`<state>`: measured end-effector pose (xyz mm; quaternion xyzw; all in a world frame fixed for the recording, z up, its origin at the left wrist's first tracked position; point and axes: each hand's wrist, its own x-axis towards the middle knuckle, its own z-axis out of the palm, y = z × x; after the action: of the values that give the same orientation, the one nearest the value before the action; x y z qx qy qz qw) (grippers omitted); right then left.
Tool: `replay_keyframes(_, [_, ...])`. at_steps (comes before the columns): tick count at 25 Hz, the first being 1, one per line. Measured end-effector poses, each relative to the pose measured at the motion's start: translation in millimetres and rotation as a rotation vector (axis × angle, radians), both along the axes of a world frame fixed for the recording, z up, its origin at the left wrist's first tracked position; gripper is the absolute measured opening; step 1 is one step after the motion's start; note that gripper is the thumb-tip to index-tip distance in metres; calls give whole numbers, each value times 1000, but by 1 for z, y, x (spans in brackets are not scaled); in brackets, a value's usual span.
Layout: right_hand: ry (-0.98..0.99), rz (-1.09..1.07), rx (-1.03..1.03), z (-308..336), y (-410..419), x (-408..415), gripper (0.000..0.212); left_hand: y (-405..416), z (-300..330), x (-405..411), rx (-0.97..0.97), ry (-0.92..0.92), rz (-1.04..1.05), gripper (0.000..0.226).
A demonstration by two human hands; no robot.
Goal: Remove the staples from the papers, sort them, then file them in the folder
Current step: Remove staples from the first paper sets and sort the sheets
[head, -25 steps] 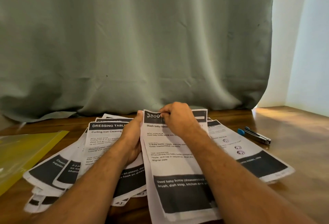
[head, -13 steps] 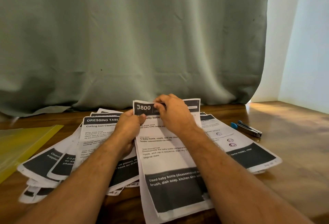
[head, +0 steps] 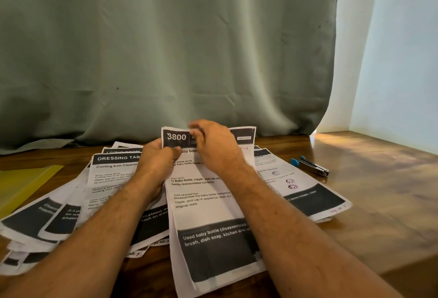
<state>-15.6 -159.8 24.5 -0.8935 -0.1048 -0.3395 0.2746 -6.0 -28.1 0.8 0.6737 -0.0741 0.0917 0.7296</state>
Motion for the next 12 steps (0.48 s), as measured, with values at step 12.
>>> replay_keyframes(12, [219,-204,-334,73,-58,-12,20,-7,-17,-1,924,-146,-242,57])
